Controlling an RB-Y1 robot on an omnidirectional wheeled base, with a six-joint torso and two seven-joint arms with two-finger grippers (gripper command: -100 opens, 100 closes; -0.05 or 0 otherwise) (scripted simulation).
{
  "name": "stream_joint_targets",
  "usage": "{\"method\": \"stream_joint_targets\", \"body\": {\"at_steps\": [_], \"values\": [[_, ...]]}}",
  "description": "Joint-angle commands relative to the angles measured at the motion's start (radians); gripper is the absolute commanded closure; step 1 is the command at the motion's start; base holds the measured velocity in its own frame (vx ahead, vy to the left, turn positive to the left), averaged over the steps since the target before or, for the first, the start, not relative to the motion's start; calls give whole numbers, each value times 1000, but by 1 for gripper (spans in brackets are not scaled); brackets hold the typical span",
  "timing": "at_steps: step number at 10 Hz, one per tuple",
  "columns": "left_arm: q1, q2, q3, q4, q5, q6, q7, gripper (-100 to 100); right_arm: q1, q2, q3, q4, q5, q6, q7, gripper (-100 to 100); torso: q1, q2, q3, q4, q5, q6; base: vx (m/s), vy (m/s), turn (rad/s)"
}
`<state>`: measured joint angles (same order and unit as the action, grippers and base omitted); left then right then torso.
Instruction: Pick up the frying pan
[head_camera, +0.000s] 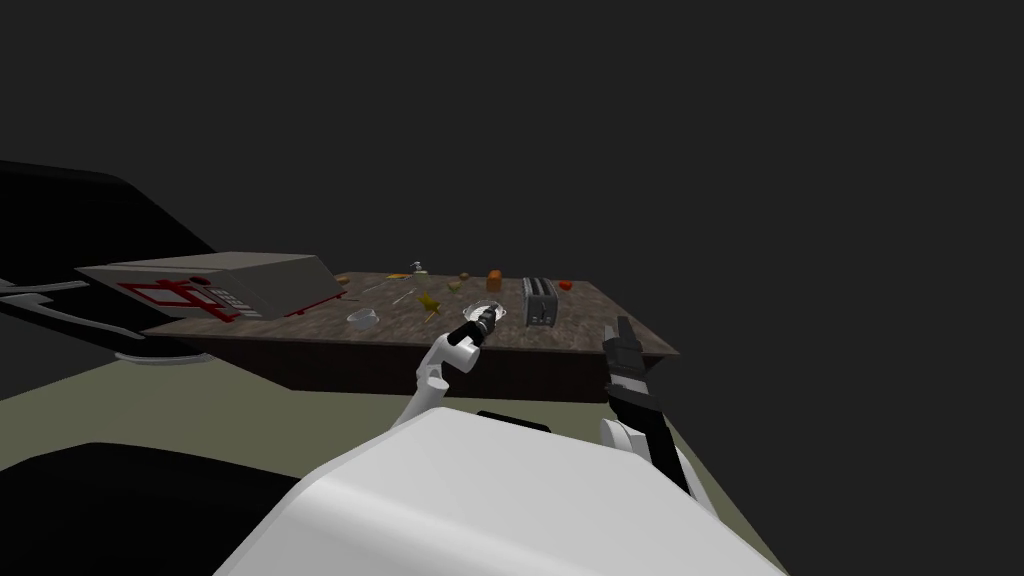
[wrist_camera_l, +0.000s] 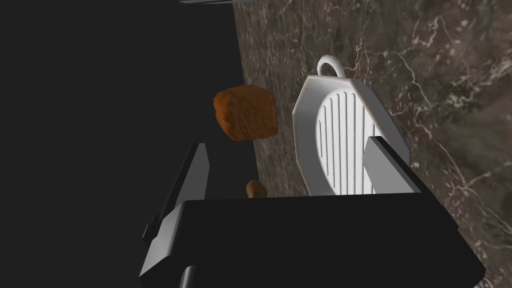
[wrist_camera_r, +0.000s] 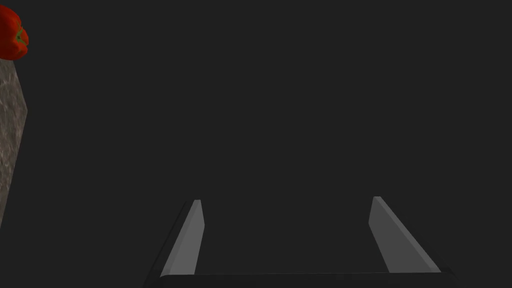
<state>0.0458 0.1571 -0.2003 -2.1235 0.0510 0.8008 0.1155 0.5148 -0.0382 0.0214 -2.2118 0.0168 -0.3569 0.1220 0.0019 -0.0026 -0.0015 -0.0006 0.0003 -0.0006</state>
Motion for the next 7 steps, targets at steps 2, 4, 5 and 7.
{"method": "stream_joint_targets", "body": {"at_steps": [2, 4, 5, 7], "values": [[-14, -7, 18, 9, -10, 69, 8, -100, 0, 0, 0, 0, 0, 0, 0, 0, 0, 0, 0, 0, 0, 0, 42, 19, 22], [-21, -12, 30, 17, -17, 114, 13, -100, 0, 0, 0, 0, 0, 0, 0, 0, 0, 0, 0, 0, 0, 0, 41, 24, 26], [-26, -17, 42, 25, -23, 142, 17, -100, 0, 0, 0, 0, 0, 0, 0, 0, 0, 0, 0, 0, 0, 0, 66, 33, 46], [-33, -29, 65, 43, -36, 212, 25, -100, 0, 0, 0, 0, 0, 0, 0, 0, 1, -2, -1, 0, 0, 0, 75, 36, 43]]}}
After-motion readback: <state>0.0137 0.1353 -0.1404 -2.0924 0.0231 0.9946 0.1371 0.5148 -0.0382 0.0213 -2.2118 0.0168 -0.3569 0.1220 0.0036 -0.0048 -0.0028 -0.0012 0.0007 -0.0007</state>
